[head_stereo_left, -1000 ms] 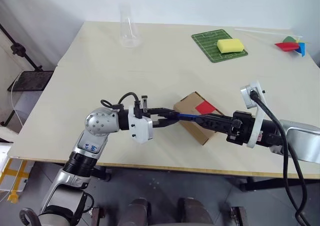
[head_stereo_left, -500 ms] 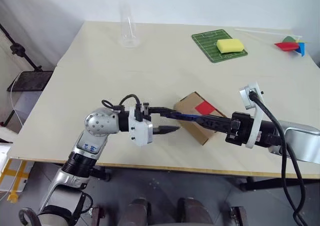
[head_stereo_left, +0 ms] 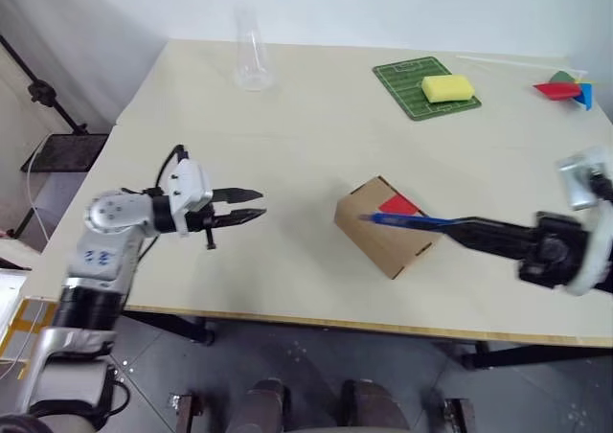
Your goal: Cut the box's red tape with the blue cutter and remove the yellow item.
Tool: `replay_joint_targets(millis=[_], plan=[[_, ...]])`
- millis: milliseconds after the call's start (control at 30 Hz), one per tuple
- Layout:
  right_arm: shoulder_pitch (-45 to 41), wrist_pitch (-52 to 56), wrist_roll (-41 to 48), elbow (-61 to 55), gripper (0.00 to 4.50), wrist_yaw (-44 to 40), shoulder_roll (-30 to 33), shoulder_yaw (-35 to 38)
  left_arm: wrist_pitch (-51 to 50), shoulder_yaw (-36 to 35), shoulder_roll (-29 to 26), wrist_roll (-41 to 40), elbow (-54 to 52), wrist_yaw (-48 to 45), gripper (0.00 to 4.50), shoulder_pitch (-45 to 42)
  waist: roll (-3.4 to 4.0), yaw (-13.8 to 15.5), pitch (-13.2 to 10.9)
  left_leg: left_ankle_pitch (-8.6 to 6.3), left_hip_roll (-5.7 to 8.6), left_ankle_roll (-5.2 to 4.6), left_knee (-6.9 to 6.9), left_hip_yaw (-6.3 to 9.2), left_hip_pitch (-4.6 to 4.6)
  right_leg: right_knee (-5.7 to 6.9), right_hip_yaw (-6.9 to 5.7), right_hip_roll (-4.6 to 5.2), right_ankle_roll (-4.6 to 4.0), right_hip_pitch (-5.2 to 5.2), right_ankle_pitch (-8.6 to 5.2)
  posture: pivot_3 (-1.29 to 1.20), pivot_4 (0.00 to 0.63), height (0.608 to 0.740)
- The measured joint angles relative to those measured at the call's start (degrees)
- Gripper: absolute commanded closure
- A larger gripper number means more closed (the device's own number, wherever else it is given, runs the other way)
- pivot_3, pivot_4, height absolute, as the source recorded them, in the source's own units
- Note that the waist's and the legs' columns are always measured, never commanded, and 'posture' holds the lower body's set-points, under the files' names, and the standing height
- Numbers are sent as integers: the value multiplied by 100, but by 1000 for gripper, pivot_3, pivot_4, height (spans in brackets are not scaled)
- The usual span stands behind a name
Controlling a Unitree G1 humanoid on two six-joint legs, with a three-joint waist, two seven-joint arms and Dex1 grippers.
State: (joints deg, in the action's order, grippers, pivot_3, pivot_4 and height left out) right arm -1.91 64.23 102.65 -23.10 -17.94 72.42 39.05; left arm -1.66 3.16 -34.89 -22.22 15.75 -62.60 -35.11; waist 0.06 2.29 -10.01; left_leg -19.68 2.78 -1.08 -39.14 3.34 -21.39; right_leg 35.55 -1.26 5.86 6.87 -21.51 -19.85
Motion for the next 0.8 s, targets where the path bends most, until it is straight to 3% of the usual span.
replay_joint_targets(millis=[67, 167, 400, 600, 800], plan=[[-212, 61, -412, 194, 4346, -271, 282, 68, 61, 340, 450, 368, 316, 153, 4500, -450, -10, 35, -6, 1, 2, -1, -2, 0, -6, -2, 1, -2, 4, -5, 2, 0, 150, 740], [-788, -79, -990, 370, 4346, -509, 538, -221, 268, 657, 1249, 915, 925, 591, 4500, -1114, -11, 35, -6, 1, 5, -1, 2, -3, -15, -2, 0, -4, 6, -19, 3, 0, 150, 740], [-2303, -318, -2048, 447, 4346, -543, 467, -1894, 229, 886, 2351, 1356, 1762, 1028, 4500, -1915, -20, -81, -12, 4, 5, 3, -4, -43, -93, 51, -22, -13, 11, -132, 6, 0, 150, 740], [-2621, -342, -2906, 495, 4346, -530, 103, -2465, 382, 1040, 2599, 1785, 1906, 1151, 4500, -2140, -20, -71, -12, 4, 6, 3, -6, -46, -92, 54, -23, -11, 12, -132, 6, 0, 150, 740], [-2860, -406, -3657, 402, 4346, -688, -266, -2866, -483, 1166, 2735, 2000, 1883, 1190, 4500, -2120, -20, -59, -12, 7, 12, -1, -10, -45, -93, 55, -19, -9, 15, -133, 8, 0, 150, 740]])
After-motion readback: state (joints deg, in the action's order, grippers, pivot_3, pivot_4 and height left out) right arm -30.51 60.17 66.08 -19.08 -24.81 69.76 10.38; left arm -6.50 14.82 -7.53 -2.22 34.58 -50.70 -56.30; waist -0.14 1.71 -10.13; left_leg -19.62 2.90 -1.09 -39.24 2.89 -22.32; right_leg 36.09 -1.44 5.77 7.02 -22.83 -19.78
